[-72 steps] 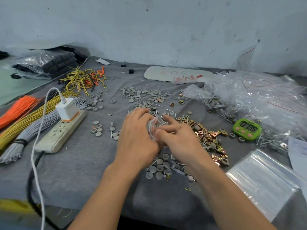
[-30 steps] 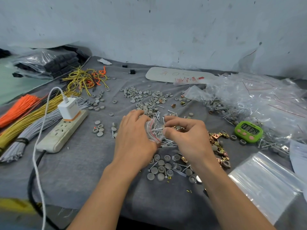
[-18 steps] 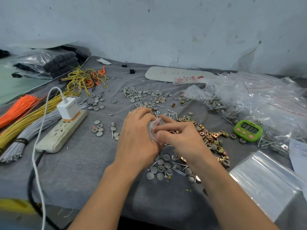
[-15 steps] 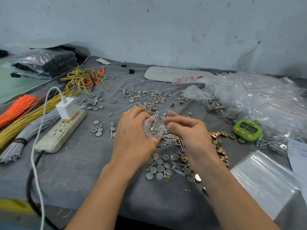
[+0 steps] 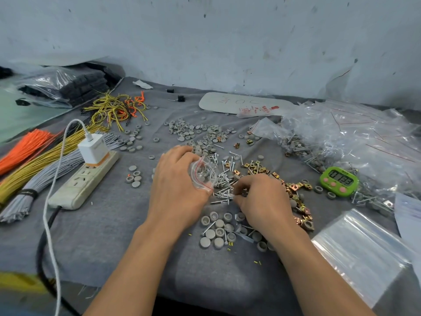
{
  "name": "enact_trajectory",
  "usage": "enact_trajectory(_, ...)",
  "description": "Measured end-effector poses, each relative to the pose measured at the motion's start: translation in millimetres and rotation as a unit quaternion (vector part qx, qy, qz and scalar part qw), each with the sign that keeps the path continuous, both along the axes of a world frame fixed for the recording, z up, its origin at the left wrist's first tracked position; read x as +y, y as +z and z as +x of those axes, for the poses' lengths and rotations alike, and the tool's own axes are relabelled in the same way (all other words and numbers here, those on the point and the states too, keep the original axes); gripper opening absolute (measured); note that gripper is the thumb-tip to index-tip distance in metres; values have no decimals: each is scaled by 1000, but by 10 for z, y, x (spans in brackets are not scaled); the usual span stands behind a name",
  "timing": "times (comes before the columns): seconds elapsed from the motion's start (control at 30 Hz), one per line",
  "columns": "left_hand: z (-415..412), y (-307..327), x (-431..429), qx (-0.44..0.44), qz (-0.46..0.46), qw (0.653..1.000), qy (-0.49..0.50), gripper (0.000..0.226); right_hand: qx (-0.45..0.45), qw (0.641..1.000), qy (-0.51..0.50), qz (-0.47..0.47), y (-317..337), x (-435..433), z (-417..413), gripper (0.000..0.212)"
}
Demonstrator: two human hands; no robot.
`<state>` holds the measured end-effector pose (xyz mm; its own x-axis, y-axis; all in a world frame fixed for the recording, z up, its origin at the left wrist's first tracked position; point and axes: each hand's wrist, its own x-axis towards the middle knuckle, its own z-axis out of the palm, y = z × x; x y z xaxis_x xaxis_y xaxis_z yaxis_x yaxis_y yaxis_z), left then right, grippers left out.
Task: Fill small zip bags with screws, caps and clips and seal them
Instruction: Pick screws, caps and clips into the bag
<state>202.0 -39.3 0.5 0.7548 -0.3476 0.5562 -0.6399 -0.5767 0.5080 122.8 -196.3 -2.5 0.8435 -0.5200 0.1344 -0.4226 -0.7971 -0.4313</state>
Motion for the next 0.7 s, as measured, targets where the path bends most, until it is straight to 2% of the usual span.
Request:
enact_trajectory(0.13, 13, 2, 35, -1, 9, 1000, 6, 43, -51, 998, -19, 41, 7, -22, -2, 14)
enact_trajectory(0.3, 22, -18, 17, 2, 17, 1000, 2, 42, -215, 958, -53, 184, 43, -15, -11, 14)
enact_trajectory(0.43, 21, -30, -29, -15, 19, 1000, 8, 39, -240, 932, 30, 270, 98, 58, 2, 15)
enact_trajectory(0.5, 37, -35, -21, -14, 21, 1000, 6, 40, -228, 935, 90, 255, 126, 123, -14, 17)
enact_trajectory(0.6, 28, -50, -25, -10, 41, 998, -38, 36, -200, 953, 144, 177, 158, 176, 4, 16)
enact_trajectory(0.7, -5, -55, -70, 2, 56, 996, -69, 39, -161, 957, 178, 163, 210, 207, 78, 14)
